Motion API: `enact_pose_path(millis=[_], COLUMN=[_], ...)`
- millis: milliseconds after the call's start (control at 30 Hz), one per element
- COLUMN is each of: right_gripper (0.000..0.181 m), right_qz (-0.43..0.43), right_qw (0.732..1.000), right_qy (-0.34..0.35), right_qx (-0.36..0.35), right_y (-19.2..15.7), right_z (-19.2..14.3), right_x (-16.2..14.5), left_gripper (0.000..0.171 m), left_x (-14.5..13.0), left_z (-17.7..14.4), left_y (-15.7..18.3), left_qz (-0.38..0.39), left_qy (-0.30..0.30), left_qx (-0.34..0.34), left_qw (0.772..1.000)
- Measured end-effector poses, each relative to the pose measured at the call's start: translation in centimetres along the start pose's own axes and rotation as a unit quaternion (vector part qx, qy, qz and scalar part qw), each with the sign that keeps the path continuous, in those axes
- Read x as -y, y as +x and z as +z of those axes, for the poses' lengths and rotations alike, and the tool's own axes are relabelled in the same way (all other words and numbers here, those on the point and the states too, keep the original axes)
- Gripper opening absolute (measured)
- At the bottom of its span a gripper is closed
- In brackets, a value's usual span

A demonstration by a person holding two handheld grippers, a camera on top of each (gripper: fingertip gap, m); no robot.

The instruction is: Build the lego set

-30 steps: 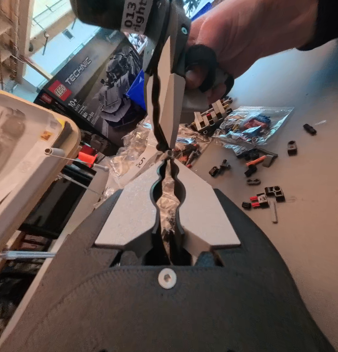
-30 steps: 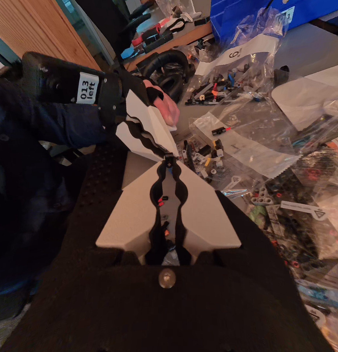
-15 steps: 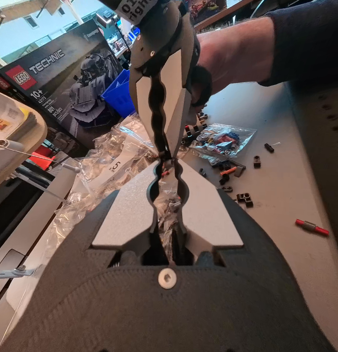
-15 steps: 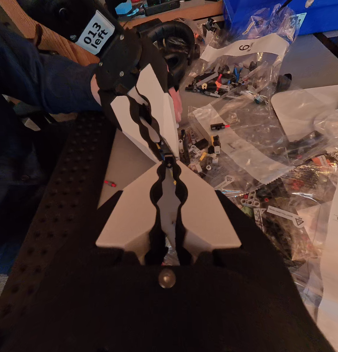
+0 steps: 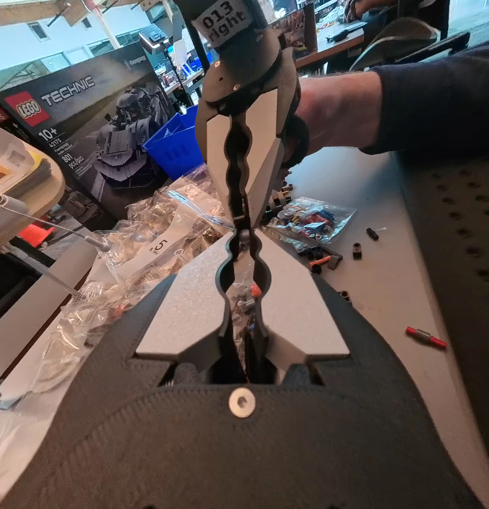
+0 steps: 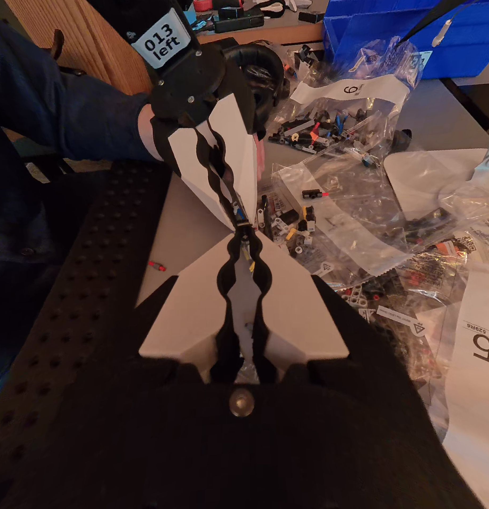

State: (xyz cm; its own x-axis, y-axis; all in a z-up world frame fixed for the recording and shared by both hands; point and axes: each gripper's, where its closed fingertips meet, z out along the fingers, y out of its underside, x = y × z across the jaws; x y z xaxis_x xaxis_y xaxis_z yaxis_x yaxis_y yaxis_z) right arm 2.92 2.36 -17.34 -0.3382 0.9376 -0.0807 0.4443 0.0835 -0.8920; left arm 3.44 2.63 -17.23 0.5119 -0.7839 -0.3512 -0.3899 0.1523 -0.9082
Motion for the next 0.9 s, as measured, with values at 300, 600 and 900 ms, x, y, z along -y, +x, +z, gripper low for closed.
enact_pose_path(millis=[300,600,900], right_gripper=[0.004,0.005,0.004], right_qz=[-0.011,-0.02,-0.023], right_qw=[1.0,0.999,0.999], right_qy=[0.008,0.014,0.03], right_qx=[0.011,0.027,0.005], right_y=[-0.6,-1.3,-0.8], right_z=[-0.4,-0.6,-2.6], right_x=[0.4,0.5,0.8], left_gripper=[0.005,0.004,0.005], left_x=[0.8,1.3,0.9], left_z=[-0.3,-0.7,-1.1], left_y=[0.3,0.7,0.5], left_qz=[-0.028,-0.053,-0.042], left_qy=[0.021,0.039,0.021], left_qx=[-0.02,-0.047,-0.048], left_qw=[0.999,0.997,0.998])
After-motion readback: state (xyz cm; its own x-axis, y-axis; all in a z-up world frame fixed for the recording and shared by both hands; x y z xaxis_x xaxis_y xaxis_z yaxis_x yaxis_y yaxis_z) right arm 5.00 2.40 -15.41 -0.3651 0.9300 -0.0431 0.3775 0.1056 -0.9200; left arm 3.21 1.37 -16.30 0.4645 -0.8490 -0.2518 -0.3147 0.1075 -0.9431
